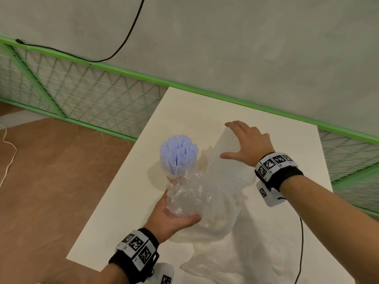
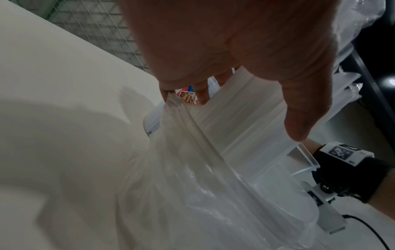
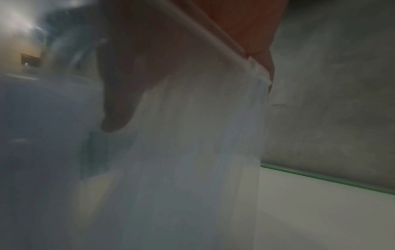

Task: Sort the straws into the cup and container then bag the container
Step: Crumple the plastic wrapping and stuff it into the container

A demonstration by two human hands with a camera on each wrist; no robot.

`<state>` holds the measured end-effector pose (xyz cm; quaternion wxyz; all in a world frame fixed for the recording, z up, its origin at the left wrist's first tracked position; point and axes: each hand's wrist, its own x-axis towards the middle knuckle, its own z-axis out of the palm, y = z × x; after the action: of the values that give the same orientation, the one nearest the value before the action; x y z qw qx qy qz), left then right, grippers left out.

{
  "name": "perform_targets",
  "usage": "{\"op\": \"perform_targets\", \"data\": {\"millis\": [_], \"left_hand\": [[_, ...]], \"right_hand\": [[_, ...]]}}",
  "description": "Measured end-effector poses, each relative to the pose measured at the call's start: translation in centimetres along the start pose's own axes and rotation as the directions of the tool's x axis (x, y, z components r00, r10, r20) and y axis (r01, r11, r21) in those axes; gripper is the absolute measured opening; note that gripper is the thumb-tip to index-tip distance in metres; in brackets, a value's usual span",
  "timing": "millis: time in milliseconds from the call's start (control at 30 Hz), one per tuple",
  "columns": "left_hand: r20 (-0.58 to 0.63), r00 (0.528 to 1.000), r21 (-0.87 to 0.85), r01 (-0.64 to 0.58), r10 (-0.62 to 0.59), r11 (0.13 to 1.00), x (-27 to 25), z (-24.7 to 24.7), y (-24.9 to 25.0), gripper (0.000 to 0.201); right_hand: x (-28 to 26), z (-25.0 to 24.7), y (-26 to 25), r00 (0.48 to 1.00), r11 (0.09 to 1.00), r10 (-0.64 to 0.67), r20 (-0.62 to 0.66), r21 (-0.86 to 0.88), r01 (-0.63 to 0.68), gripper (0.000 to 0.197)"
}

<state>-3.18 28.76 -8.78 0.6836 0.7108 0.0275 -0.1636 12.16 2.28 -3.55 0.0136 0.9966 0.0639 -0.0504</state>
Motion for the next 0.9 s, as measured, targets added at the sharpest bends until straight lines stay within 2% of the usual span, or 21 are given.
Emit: {"op": "perform_targets", "data": {"millis": [100, 200, 367, 400, 467, 533, 567, 633, 700, 767, 833, 900], "left_hand": [[-0.007, 1.000, -0.022, -0.001, 0.001, 1.000, 0.0, -0.1, -0.2, 0.083], [0.005, 1.000, -0.020, -0.005, 0.005, 1.000, 0.1, -0.1, -0.5, 0.085], [0.013, 1.000, -0.008, -0.010, 0.010, 1.000, 0.2, -0.3, -0.7, 0.086], [0.014, 1.000, -0.004, -0.009, 0.009, 1.000, 0.3, -0.3, -0.8, 0.087], [0.013, 1.000, 0.000, -0.010, 0.010, 1.000, 0.2, -0.4, -0.9, 0.091], [0.015, 1.000, 0.003, -0.015, 0.015, 1.000, 0.2, -0.6, -0.9, 0.092], [0.021, 1.000, 0.006, -0.020, 0.020, 1.000, 0.1, -0.6, -1.0, 0.091], [0.033, 0.999, 0.008, -0.038, 0.038, 0.999, 0.0, -0.7, -0.9, 0.088], [0.041, 0.998, 0.007, -0.055, 0.054, 0.998, -0.1, -0.7, -0.8, 0.087], [0.046, 0.998, -0.010, -0.051, 0.052, 0.999, -0.1, -0.7, -0.8, 0.087], [0.047, 0.998, -0.016, -0.050, 0.051, 0.999, -0.2, -0.6, -0.9, 0.087], [0.040, 0.997, -0.011, -0.060, 0.061, 0.998, -0.2, -0.6, -0.9, 0.086]], "right_hand": [[0.8, -0.2, 0.4, 0.998, 0.997, 0.013, -0.057, 0.076, -0.009, 0.071], [1.1, -0.6, 0.6, 0.991, 0.995, 0.035, -0.132, 0.093, -0.022, 0.057], [0.8, -0.5, 0.6, 0.999, 0.999, -0.038, 0.025, -0.031, 0.039, 0.063], [0.4, -0.9, 0.4, 0.999, 0.998, -0.053, -0.009, -0.026, 0.053, 0.060], [-1.2, -2.0, -0.6, 0.974, 0.987, -0.125, -0.188, 0.078, 0.141, 0.050], [-3.3, -3.1, -2.0, 0.915, 0.907, -0.243, -0.322, 0.258, 0.332, 0.044], [-4.5, -3.4, -2.8, 0.900, 0.851, -0.310, -0.306, 0.334, 0.407, 0.048], [-7.2, -3.8, -4.4, 0.888, 0.785, -0.433, -0.157, 0.418, 0.457, 0.059], [-9.4, -3.3, -5.5, 0.862, 0.771, -0.506, 0.006, 0.450, 0.450, 0.073], [-10.8, -2.1, -6.1, 0.851, 0.782, -0.517, 0.091, 0.456, 0.426, 0.081], [-11.4, -0.9, -6.2, 0.871, 0.795, -0.487, 0.060, 0.443, 0.414, 0.076], [-11.7, -0.2, -6.1, 0.894, 0.779, -0.447, -0.030, 0.477, 0.406, 0.060]]}}
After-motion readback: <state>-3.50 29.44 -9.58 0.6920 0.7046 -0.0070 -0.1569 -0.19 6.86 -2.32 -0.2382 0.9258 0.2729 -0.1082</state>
